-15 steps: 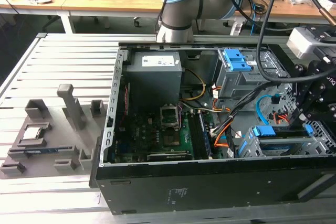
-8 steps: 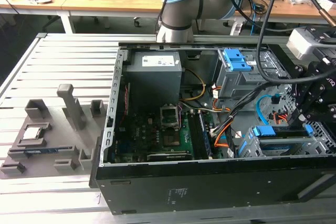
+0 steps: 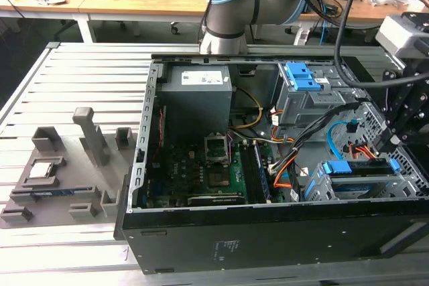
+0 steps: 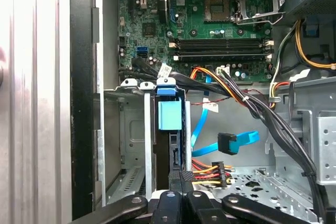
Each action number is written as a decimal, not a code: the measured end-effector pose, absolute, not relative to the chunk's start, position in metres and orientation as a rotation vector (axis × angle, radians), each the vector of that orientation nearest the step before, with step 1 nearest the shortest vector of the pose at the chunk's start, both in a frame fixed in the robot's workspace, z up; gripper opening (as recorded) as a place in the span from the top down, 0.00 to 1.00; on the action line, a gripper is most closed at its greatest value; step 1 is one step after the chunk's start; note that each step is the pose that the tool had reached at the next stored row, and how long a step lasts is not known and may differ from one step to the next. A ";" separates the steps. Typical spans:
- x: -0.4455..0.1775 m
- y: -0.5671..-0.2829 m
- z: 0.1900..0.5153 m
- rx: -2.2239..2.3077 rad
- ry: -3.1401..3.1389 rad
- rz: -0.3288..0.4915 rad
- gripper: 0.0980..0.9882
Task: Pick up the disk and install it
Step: 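Insert the first disk wire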
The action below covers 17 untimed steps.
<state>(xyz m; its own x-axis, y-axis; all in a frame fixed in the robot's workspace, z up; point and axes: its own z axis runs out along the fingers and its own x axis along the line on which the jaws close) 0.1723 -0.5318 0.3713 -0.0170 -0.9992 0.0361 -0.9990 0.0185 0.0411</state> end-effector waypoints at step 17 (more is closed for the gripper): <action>0.172 -0.532 0.406 2.161 -2.200 -0.001 0.99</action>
<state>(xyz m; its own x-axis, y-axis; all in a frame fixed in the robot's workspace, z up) 0.1723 -0.5318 0.4058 -0.0170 -0.9990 0.0408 -0.9990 0.0187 0.0410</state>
